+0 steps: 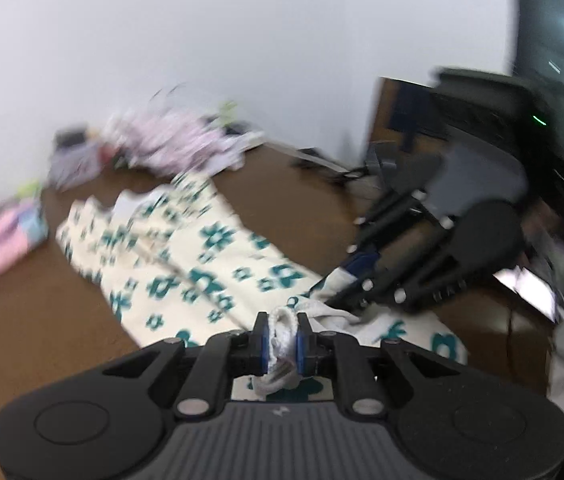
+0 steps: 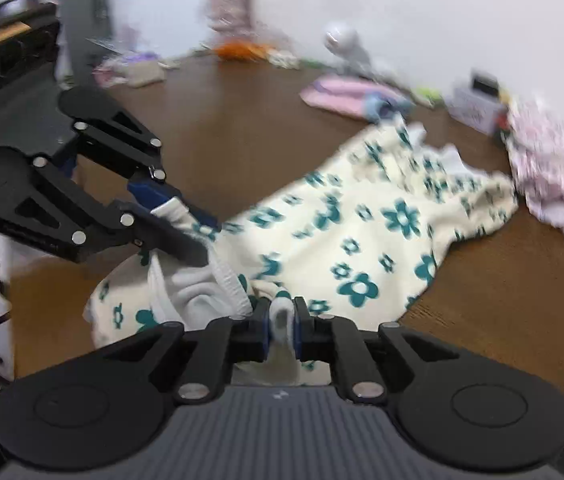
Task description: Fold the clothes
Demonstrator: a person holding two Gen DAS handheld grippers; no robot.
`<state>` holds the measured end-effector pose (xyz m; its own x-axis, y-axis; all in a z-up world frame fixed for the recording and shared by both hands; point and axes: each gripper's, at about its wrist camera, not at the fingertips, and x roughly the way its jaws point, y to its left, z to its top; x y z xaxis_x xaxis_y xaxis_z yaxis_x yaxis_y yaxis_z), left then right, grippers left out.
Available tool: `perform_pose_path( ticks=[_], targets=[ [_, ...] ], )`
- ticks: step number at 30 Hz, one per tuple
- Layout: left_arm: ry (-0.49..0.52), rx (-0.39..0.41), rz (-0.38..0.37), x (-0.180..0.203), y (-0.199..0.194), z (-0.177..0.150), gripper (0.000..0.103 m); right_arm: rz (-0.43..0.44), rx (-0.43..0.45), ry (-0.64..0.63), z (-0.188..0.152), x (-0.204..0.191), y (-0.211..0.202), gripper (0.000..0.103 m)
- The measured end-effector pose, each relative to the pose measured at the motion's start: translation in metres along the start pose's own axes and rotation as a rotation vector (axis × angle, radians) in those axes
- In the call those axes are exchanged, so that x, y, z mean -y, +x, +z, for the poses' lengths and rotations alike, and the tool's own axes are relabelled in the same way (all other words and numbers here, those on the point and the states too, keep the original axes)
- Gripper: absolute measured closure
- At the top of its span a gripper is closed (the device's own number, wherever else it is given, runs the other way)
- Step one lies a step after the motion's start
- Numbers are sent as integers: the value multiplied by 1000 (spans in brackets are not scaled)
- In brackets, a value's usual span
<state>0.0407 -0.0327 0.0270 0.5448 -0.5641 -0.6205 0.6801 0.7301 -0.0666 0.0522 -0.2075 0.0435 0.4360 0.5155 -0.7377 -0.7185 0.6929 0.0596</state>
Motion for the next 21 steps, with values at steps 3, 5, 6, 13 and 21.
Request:
perform_pose_path(
  ticks=[3,5,6,13,21],
  targets=[
    [-149,-23,68,-16,1,-7,86,-102,45,129,0,14,-11,53],
    [-223,-20,90,-24,-12,-17,80,-146,106,212,-5,22,-36,48],
    [-252,-9,113,-26,-23,-22,80,-127,148,240,-13,21,-55,48],
    [-310,17,135,11,-70,-41,55,-36,215,363,-76,-24,-80,59],
    [-330,-46,169,42,-27,-45,76,-105,275,550,-102,-31,-40,80]
  ],
)
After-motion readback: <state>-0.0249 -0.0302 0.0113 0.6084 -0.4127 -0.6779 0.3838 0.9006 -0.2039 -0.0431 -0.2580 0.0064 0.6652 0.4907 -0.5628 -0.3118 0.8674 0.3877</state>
